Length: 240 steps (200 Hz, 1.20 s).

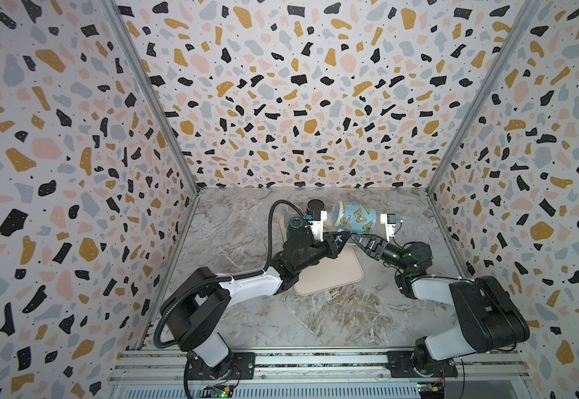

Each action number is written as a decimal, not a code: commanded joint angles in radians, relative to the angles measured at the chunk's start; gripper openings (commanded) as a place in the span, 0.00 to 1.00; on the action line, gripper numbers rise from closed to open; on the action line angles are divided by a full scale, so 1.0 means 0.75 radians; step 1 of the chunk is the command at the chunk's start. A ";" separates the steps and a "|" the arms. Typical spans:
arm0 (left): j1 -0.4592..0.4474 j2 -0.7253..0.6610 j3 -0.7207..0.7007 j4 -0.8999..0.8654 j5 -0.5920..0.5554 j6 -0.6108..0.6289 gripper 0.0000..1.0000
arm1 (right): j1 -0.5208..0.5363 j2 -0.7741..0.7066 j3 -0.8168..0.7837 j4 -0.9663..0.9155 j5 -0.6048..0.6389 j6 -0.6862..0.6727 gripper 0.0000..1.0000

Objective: Turn the mug right side up
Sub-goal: Place the mug at the top-right of the table.

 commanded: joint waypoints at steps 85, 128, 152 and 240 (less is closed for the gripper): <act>-0.050 -0.070 0.043 -0.088 0.002 0.107 1.00 | -0.004 -0.065 0.080 -0.066 0.131 -0.158 0.00; -0.048 -0.098 0.040 -0.156 -0.058 0.136 1.00 | -0.004 -0.133 0.081 -0.227 0.184 -0.251 0.00; -0.047 -0.109 0.050 -0.195 -0.082 0.153 1.00 | -0.004 -0.167 0.092 -0.326 0.210 -0.303 0.00; -0.036 -0.185 0.213 -0.623 -0.229 0.214 1.00 | -0.045 -0.278 0.120 -0.639 0.316 -0.460 0.00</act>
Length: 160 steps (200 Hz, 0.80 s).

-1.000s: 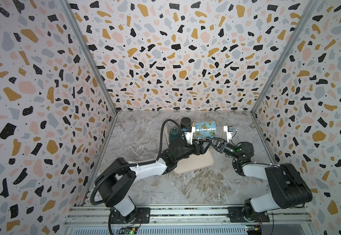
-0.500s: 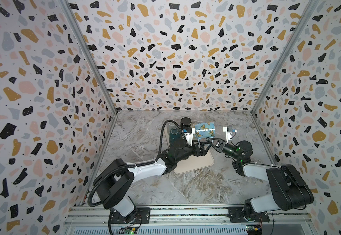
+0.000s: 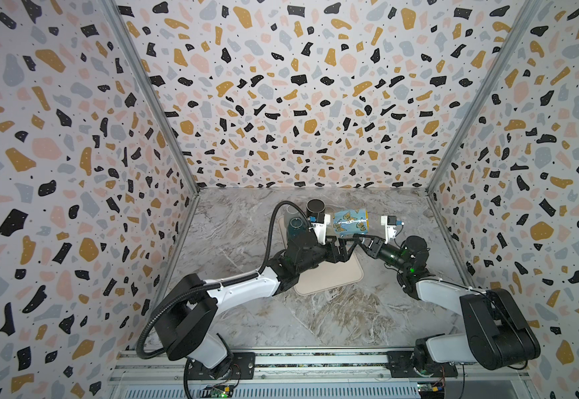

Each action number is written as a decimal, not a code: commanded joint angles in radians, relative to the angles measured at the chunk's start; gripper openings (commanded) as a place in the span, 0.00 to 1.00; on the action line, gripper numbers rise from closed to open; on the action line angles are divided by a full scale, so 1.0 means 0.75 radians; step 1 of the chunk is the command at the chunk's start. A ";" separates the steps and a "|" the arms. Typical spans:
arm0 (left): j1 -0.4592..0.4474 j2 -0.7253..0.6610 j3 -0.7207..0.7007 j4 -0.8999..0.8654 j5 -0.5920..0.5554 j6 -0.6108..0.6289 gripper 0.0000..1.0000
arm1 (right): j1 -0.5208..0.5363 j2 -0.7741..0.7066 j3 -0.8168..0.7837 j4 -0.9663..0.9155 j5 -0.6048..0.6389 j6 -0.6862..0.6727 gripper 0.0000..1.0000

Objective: Turn the mug right side up
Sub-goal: Place the mug at the top-right of the table.

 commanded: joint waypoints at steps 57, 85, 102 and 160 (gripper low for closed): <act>0.031 -0.285 0.202 -0.566 -0.366 0.096 1.00 | -0.081 -0.186 0.169 -0.377 0.215 -0.333 0.00; 0.076 -0.360 0.225 -0.579 -0.336 0.082 1.00 | -0.081 -0.161 0.207 -0.462 0.288 -0.391 0.00; 0.100 -0.380 0.268 -0.600 -0.308 0.071 1.00 | -0.081 -0.144 0.237 -0.515 0.333 -0.425 0.00; 0.134 -0.402 0.338 -0.635 -0.192 0.062 1.00 | -0.092 -0.159 0.334 -0.695 0.478 -0.546 0.00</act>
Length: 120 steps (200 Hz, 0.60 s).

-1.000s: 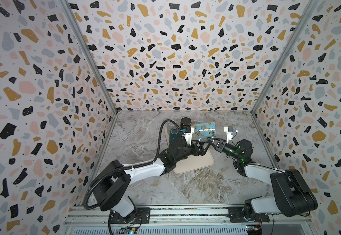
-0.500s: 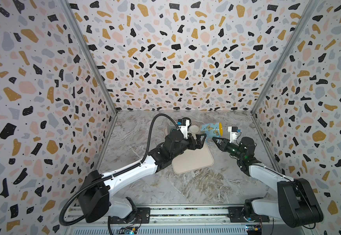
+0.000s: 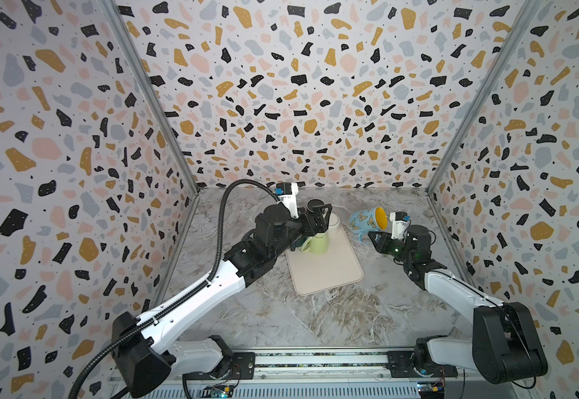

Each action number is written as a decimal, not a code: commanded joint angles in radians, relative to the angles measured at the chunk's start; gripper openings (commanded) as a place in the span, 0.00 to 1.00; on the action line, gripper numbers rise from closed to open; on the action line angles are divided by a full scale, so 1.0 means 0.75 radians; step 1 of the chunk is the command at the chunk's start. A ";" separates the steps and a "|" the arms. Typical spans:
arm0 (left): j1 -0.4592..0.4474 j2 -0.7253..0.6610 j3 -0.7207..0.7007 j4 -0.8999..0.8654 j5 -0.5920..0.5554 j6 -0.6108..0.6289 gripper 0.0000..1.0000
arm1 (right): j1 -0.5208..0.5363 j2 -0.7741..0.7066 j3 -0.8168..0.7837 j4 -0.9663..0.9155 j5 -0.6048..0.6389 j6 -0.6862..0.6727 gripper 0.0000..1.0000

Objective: Turn the mug right side up
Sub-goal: Place the mug at the top-right of the table.

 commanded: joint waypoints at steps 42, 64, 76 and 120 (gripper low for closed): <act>0.028 -0.047 -0.004 0.056 0.104 -0.023 1.00 | -0.010 -0.059 0.143 -0.036 0.156 -0.114 0.00; 0.031 -0.056 -0.016 0.072 0.112 -0.028 1.00 | -0.013 -0.059 0.148 -0.067 0.192 -0.116 0.00; 0.035 -0.061 -0.033 0.110 0.131 -0.045 1.00 | -0.014 -0.062 0.148 -0.073 0.198 -0.115 0.00; 0.049 -0.049 -0.021 0.105 0.150 -0.064 1.00 | -0.017 -0.070 0.158 -0.115 0.246 -0.127 0.00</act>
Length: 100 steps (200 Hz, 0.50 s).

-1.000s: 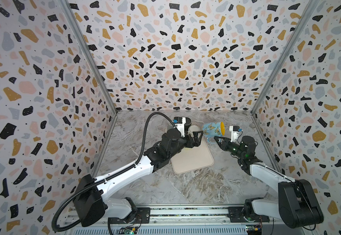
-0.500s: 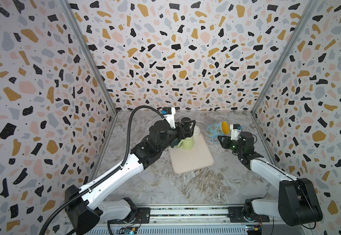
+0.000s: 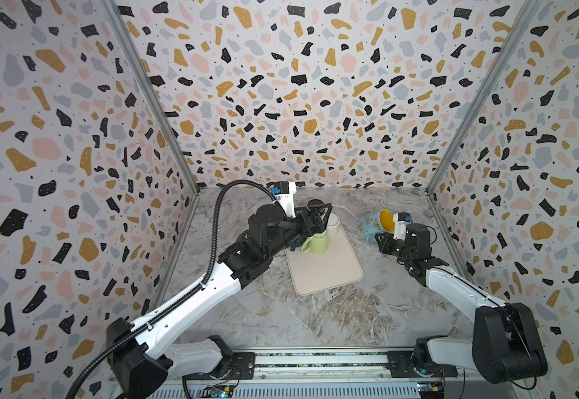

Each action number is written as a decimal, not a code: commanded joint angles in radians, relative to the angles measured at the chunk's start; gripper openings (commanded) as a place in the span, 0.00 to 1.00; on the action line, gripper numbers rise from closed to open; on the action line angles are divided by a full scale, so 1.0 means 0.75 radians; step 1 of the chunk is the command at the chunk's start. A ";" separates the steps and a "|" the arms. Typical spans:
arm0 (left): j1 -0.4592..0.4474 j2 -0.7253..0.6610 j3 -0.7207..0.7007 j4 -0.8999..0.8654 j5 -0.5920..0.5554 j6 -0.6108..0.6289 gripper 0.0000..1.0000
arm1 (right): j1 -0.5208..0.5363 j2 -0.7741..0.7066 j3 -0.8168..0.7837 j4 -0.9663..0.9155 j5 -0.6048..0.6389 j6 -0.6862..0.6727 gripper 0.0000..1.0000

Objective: Turn the mug right side up
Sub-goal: Place the mug at the top-right of the table.

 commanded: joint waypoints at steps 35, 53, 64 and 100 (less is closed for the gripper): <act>0.015 -0.007 -0.012 0.090 0.048 -0.038 1.00 | -0.009 -0.066 0.125 0.067 0.095 -0.037 0.00; 0.014 -0.004 -0.016 0.094 0.051 -0.042 1.00 | -0.013 -0.064 0.128 0.061 0.103 -0.037 0.00; 0.014 -0.003 -0.021 0.097 0.056 -0.050 1.00 | -0.015 -0.063 0.128 0.063 0.107 -0.037 0.00; 0.017 -0.005 -0.022 0.091 0.042 -0.051 1.00 | -0.021 -0.057 0.130 0.061 0.108 -0.032 0.00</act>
